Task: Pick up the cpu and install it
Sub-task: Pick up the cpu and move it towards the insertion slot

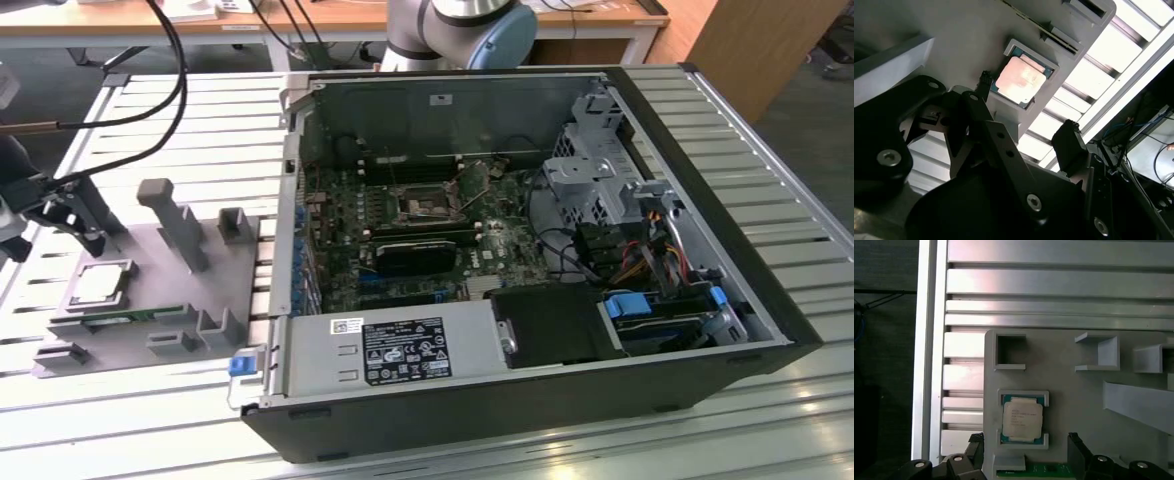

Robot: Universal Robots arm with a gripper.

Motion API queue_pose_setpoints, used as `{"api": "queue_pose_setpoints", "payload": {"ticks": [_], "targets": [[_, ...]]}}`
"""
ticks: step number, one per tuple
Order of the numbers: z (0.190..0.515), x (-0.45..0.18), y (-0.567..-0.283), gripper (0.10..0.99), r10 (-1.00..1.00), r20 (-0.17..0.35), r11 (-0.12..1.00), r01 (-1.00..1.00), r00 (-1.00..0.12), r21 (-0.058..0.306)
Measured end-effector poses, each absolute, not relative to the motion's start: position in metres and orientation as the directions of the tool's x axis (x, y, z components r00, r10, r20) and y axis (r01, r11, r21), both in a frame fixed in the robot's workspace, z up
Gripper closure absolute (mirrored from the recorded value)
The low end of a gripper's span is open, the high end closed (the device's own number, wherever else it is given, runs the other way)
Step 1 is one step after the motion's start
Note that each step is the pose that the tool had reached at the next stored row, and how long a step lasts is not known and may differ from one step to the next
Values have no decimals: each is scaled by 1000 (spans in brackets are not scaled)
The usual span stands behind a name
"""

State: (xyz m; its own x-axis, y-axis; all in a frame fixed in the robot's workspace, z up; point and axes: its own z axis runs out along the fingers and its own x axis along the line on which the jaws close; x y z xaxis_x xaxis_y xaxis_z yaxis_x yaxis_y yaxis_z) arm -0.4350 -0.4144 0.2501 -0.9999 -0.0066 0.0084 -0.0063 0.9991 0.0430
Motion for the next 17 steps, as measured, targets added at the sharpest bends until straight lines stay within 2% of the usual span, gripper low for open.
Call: {"api": "queue_pose_setpoints", "payload": {"ticks": [17], "targets": [[225,-435,-415,325,-24,5,999,-23,-1000,43]]}}
